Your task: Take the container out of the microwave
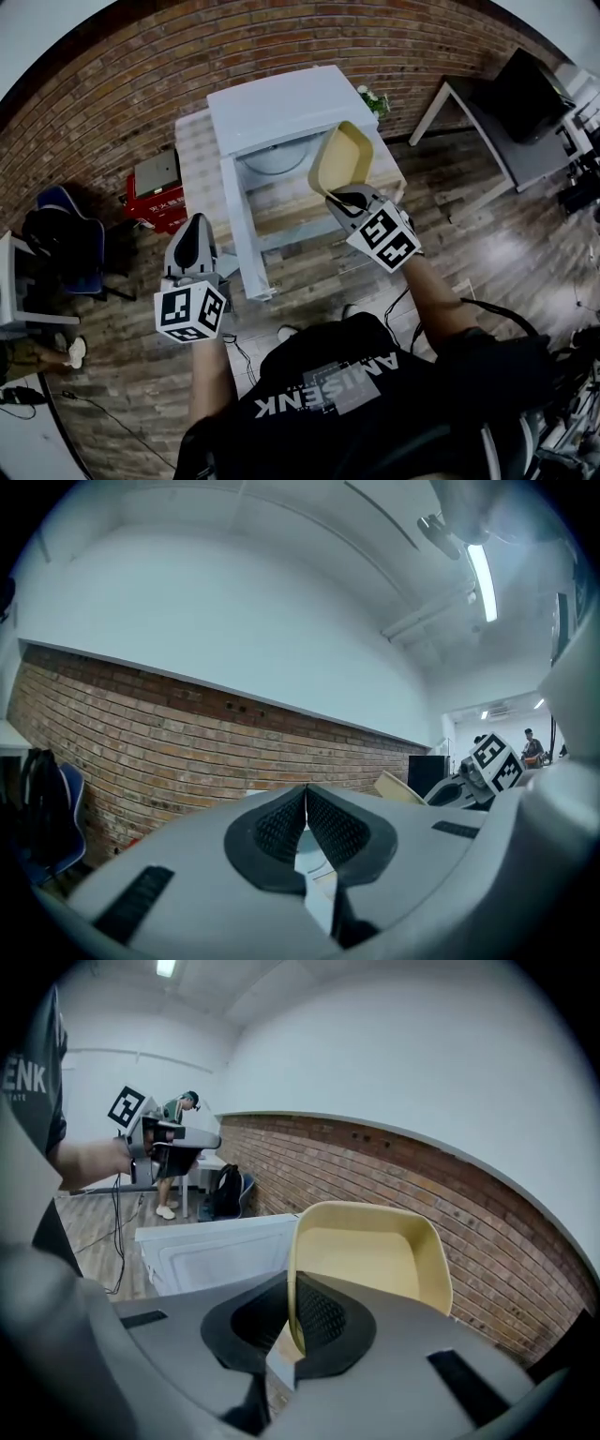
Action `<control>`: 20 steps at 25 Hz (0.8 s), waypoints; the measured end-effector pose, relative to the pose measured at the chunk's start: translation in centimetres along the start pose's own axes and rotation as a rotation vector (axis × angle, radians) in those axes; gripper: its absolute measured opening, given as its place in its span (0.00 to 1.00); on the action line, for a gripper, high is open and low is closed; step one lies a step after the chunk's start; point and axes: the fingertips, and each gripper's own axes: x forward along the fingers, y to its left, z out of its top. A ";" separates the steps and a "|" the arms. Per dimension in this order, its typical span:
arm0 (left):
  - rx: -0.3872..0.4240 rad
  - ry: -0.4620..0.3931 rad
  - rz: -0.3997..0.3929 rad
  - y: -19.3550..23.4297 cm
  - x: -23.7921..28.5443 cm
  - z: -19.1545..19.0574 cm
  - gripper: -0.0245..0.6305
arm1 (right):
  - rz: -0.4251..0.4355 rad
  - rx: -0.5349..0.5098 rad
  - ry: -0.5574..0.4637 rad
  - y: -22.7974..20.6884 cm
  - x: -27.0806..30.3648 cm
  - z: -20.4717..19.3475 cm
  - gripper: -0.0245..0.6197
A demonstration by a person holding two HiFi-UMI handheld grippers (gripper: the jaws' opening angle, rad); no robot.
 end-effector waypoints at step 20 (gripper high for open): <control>0.096 -0.035 0.130 -5.3 5.2 4.1 0.06 | -0.161 0.136 -0.240 -14.5 -9.5 0.1 0.11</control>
